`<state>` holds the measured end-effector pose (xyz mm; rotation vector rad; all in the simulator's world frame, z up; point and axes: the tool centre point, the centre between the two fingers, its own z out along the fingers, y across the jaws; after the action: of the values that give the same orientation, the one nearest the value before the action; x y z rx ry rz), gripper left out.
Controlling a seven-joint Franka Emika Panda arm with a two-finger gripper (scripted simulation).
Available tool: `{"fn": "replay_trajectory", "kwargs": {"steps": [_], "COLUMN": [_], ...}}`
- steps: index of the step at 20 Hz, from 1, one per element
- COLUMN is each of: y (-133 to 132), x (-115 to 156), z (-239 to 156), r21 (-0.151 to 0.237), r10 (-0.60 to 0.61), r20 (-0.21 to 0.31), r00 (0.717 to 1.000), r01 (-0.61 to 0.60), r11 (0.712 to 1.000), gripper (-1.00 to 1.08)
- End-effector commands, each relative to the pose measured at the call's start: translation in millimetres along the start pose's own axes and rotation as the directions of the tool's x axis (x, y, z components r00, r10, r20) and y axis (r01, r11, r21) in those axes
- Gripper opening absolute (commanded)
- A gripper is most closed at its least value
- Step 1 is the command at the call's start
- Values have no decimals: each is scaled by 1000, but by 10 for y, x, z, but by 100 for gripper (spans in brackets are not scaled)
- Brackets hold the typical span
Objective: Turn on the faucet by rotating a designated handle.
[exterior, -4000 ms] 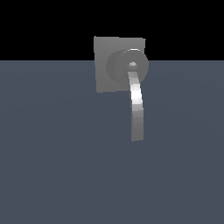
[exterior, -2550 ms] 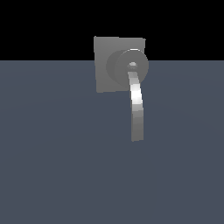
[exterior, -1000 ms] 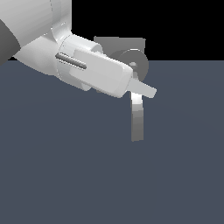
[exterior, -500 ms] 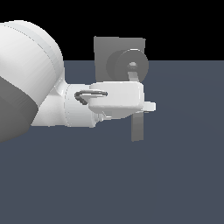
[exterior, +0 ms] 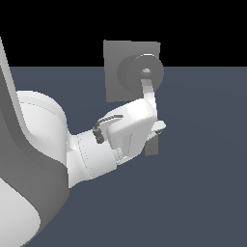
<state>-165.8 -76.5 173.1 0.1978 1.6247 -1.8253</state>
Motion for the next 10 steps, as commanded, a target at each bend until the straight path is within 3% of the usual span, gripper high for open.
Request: {"fn": "replay_trajectory", "kwargs": {"steps": [1, 5, 10], "y": [86, 215, 369], "x": [-11, -31, -58], "z": [-20, -59, -125], "r21": [-1, 29, 117], "r10": [-97, -247, -419], "r20": [104, 263, 438], "r00": [990, 933, 795], "r01": [98, 248, 412], "r11": [995, 968, 904], "gripper": [-100, -100, -100]}}
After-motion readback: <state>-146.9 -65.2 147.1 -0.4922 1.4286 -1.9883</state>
